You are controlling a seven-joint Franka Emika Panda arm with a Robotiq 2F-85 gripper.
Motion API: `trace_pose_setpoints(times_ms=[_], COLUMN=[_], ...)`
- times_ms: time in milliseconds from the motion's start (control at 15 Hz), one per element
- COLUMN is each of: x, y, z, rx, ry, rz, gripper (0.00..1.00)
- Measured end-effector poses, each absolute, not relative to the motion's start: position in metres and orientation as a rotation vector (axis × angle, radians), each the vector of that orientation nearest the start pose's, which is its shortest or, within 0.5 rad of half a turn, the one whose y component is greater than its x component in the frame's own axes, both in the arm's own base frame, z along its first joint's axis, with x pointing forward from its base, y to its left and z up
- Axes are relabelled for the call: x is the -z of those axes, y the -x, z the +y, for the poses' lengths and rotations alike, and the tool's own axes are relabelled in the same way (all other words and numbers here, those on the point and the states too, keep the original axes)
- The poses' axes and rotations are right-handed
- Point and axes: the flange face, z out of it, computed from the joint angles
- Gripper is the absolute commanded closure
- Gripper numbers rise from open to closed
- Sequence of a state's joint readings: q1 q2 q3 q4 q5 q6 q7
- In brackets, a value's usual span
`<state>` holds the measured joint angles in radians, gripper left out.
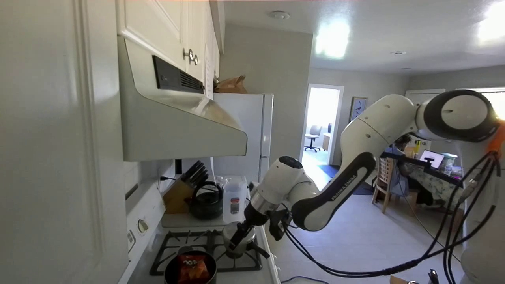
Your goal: Remove the chip packet from the pot, then put the pot on plate
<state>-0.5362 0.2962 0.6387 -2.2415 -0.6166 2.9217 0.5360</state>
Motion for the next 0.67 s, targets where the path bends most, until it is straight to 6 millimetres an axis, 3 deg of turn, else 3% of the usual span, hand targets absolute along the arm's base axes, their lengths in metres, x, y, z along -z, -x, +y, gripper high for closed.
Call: trace_pose_setpoints(times_ms=[667], x=[-0.201], y=[-0.688], z=[0.127], rx=[0.630], ry=[3.087], rz=[-0.472], gripper=[0.00])
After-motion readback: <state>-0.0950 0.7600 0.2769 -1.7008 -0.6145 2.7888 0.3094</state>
